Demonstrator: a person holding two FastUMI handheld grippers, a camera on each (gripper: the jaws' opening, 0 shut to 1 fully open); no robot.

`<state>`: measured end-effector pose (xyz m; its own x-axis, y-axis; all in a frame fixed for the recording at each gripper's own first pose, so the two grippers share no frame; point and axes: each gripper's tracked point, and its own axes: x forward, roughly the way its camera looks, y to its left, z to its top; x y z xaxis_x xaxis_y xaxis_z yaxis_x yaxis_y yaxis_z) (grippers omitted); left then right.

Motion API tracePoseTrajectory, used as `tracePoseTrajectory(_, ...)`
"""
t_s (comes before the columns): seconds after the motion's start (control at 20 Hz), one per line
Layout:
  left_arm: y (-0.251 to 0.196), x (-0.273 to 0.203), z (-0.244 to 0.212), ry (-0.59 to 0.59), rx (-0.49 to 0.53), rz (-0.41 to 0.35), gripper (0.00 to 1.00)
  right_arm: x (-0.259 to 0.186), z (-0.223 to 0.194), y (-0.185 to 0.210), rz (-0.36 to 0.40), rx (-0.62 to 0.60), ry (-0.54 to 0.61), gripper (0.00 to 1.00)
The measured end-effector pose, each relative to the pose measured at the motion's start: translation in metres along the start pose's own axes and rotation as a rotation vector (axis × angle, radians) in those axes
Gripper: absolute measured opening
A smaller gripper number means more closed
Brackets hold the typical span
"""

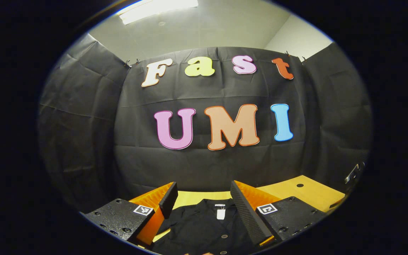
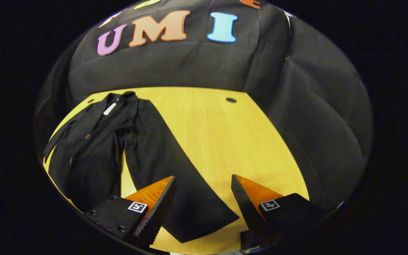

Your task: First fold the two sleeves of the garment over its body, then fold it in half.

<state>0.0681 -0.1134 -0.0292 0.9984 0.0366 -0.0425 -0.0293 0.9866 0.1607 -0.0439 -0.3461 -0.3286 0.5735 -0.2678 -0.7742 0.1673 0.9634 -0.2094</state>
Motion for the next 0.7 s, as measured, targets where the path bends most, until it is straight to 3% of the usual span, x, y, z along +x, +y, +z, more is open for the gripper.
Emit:
tracePoseTrajectory(0.2, -0.017, 0.005, 0.002, -0.001, 0.015, -0.014, 0.91, 0.010, -0.031, -0.008, 0.018, 0.008, 0.092, 1.00)
tracePoseTrajectory(0.3, -0.023, 0.006, 0.000, 0.003, 0.014, -0.022, 0.99, 0.016, -0.041, -0.009, 0.028, 0.020, 0.131, 1.00)
tracePoseTrajectory(0.45, -0.030, 0.008, -0.001, 0.009, 0.016, -0.028, 0.99, 0.019, -0.061, -0.007, 0.069, 0.028, 0.199, 0.99)
tracePoseTrajectory(0.5, -0.031, 0.009, 0.000, 0.009, 0.016, -0.030, 0.94, 0.019, -0.062, -0.008, 0.081, 0.039, 0.206, 1.00)
tracePoseTrajectory(0.55, -0.031, 0.007, 0.000, 0.008, 0.017, -0.031, 0.99, 0.019, -0.063, -0.007, 0.088, 0.053, 0.206, 1.00)
tracePoseTrajectory(0.7, -0.032, 0.006, 0.002, 0.005, 0.017, -0.033, 0.99, 0.022, -0.060, -0.008, 0.095, 0.044, 0.192, 0.95)
